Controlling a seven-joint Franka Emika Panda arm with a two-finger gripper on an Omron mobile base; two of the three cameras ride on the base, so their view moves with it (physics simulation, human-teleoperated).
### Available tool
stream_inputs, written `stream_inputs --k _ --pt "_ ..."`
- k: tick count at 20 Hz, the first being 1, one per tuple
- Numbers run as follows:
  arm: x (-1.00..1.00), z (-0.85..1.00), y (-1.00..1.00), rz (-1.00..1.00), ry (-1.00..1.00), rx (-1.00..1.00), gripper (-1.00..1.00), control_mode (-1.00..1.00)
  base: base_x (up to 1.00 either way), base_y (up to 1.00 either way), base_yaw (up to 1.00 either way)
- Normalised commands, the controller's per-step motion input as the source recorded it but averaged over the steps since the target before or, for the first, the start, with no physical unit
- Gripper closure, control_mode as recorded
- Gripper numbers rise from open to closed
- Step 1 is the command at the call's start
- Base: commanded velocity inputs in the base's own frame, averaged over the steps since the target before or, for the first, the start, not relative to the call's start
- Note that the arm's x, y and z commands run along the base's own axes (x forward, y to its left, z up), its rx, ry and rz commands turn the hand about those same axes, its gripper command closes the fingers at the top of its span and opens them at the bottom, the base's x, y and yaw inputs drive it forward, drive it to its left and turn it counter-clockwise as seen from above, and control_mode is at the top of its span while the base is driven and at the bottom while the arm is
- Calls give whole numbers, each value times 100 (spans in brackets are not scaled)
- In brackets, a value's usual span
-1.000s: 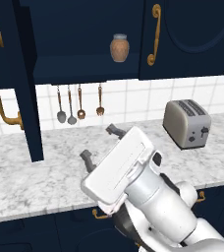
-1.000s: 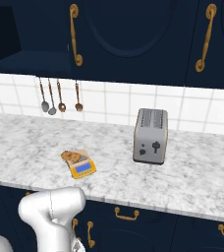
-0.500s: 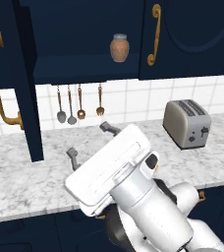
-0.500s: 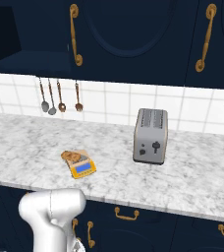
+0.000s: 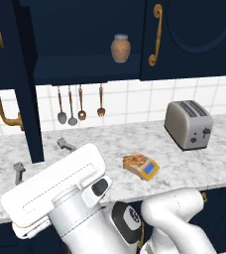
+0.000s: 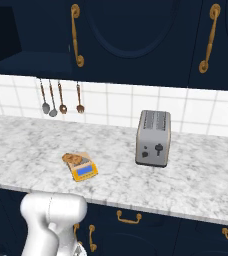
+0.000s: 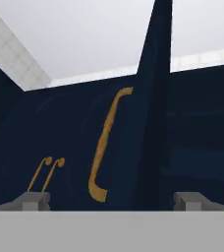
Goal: Pick the bar and place it on the digital scale for weighing, and close the cabinet.
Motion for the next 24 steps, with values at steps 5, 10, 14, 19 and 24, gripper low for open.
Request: stream_inputs --k 5,10,14,19,24 --pt "35 -40 90 -19 12 -2 -100 -100 0 0 0" --pt "9 -24 79 -17 1 0 -100 -100 0 0 0" --pt "66 -25 55 -14 5 0 -100 -100 0 0 0" --pt "74 -3 38 -3 1 0 -100 -100 0 0 0" --pt "49 -1 48 -8 0 0 -100 -100 0 0 0"
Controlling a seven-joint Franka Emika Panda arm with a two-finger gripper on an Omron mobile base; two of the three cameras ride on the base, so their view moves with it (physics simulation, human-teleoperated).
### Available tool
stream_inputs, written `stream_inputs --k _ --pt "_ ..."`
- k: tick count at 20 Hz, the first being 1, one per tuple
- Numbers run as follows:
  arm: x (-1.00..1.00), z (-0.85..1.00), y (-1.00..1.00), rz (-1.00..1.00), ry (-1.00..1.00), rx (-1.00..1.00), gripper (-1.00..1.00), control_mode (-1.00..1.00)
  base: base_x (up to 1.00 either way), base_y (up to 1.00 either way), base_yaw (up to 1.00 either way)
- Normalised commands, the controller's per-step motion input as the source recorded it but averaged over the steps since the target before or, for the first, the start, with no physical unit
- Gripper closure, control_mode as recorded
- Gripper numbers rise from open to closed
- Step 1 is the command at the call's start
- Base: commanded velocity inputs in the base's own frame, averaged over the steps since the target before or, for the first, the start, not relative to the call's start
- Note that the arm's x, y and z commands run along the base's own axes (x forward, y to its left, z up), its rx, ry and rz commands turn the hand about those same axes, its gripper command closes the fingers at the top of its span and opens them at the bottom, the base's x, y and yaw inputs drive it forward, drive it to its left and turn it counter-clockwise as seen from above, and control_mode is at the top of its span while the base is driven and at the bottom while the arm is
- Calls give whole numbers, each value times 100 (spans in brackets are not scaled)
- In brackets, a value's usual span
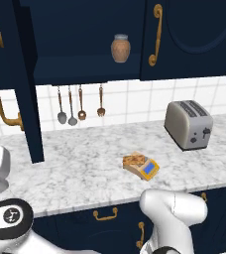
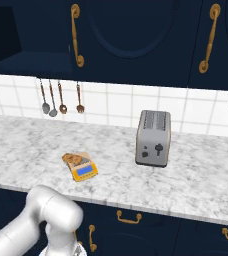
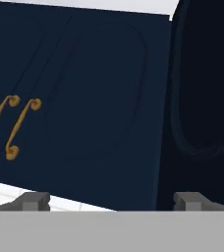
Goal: Pick the bar and place it on the digital scale for weighing, and close the cabinet.
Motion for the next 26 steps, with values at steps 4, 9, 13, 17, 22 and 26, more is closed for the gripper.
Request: stream_inputs --k 4,9,13,17,22,26 --pt "46 0 26 -18 0 0 -100 -100 0 0 0" --pt "26 1 5 -23 -7 0 -100 -100 0 0 0" --pt "1 14 -7 -20 -14 5 -100 -100 0 0 0" --pt "6 23 -38 -19 -16 9 -100 -100 0 0 0" --pt "19 21 -63 -13 -10 16 -100 -100 0 0 0" --pt "0 34 -79 -9 -16 21 -100 -100 0 0 0"
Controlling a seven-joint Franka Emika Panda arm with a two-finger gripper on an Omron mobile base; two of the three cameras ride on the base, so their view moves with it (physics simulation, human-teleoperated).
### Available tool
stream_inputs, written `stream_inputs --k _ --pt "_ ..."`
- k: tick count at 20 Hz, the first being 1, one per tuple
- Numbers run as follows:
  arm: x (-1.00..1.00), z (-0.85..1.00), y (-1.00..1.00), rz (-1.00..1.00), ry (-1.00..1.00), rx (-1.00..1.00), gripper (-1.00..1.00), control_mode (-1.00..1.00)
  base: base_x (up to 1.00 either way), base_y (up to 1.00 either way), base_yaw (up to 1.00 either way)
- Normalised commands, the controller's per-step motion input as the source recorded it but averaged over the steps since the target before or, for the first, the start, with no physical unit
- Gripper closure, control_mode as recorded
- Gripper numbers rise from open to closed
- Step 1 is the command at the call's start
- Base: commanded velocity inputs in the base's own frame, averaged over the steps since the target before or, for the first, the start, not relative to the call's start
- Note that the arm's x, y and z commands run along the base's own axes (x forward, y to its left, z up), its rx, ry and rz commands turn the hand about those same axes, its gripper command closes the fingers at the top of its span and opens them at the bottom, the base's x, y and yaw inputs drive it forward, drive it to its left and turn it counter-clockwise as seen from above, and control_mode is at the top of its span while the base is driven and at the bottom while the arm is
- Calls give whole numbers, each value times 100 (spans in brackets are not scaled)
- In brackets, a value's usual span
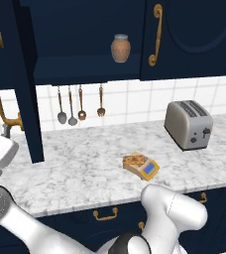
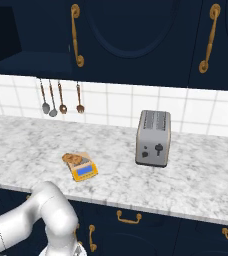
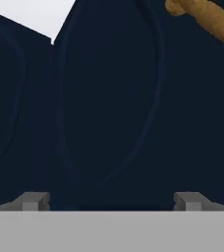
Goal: Pick the bar and place it on the digital scale for weighing, and close the cabinet.
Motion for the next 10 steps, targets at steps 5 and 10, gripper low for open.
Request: stream_inputs --k 5,10 --pt "-18 37 -98 -5 -26 24 -100 -100 0 0 0" --pt "-1 38 -100 -4 -21 29 -100 -100 0 0 0"
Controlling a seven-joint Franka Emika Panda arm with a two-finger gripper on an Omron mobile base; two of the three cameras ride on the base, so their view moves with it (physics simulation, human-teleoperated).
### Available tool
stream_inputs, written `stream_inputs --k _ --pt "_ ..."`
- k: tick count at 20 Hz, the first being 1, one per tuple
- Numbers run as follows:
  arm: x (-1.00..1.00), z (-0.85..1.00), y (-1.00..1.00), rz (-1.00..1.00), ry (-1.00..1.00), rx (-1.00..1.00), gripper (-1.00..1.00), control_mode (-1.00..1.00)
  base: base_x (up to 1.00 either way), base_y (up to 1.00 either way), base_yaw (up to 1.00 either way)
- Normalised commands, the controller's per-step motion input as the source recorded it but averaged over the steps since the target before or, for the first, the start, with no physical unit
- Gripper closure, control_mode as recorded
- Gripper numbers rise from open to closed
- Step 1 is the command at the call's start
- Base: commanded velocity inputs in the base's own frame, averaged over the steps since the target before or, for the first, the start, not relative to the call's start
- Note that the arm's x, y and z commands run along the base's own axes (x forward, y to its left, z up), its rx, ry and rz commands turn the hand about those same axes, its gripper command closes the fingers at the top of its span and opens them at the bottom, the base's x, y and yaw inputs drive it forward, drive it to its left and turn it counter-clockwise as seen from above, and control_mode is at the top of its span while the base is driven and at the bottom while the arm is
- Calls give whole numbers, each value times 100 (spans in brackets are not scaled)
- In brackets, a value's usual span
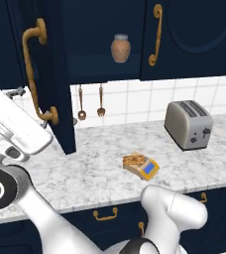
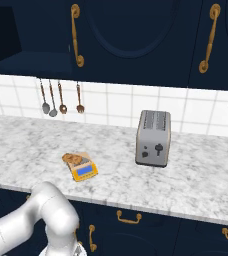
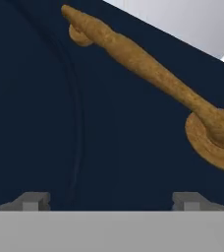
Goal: Pick the bar and place it on the digital scale for weighing, and close the cabinet.
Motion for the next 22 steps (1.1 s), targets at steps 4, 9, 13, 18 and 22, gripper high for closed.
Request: stream_inputs --k 4,9,13,18,22 --pt "0 34 -100 -3 -16 32 -100 -100 0 0 0" --pt "46 14 -100 0 -5 33 -100 -100 0 0 0" --pt "98 1 -100 1 3 34 -100 -100 0 0 0" --pt "57 16 -100 8 0 29 -100 -100 0 0 0" --pt "79 1 -96 14 0 26 -100 -100 0 0 0"
